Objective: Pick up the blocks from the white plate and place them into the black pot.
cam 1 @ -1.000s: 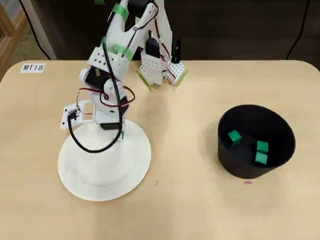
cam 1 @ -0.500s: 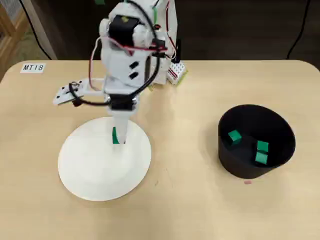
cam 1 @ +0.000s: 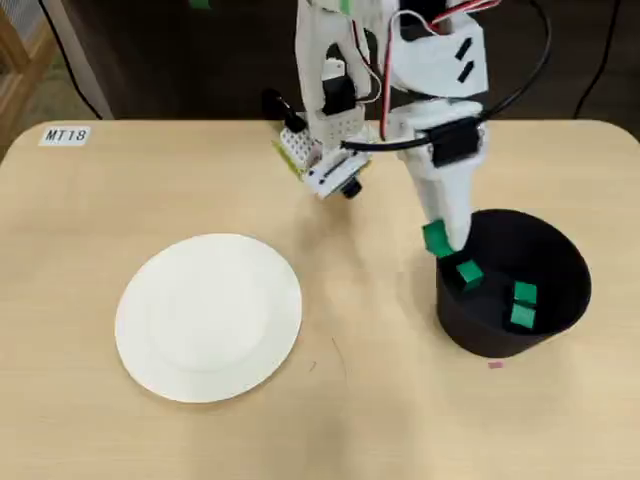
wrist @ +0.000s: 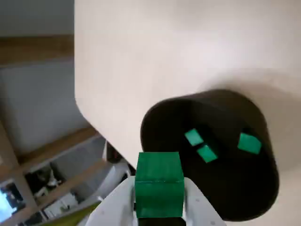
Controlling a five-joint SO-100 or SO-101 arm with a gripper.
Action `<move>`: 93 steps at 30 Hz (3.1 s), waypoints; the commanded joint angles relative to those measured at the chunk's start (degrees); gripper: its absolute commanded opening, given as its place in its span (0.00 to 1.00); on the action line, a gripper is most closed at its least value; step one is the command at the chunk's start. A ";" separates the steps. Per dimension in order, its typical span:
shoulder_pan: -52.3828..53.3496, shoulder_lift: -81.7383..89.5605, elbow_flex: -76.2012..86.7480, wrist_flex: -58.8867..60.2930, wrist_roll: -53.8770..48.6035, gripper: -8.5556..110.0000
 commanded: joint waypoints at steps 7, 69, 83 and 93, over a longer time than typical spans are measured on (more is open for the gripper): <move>-4.04 -6.59 -2.46 -8.79 0.35 0.05; 27.77 65.57 73.04 -24.17 -5.54 0.05; 26.89 79.01 87.01 -20.30 -6.42 0.05; 27.95 79.01 87.80 -20.39 -6.68 0.05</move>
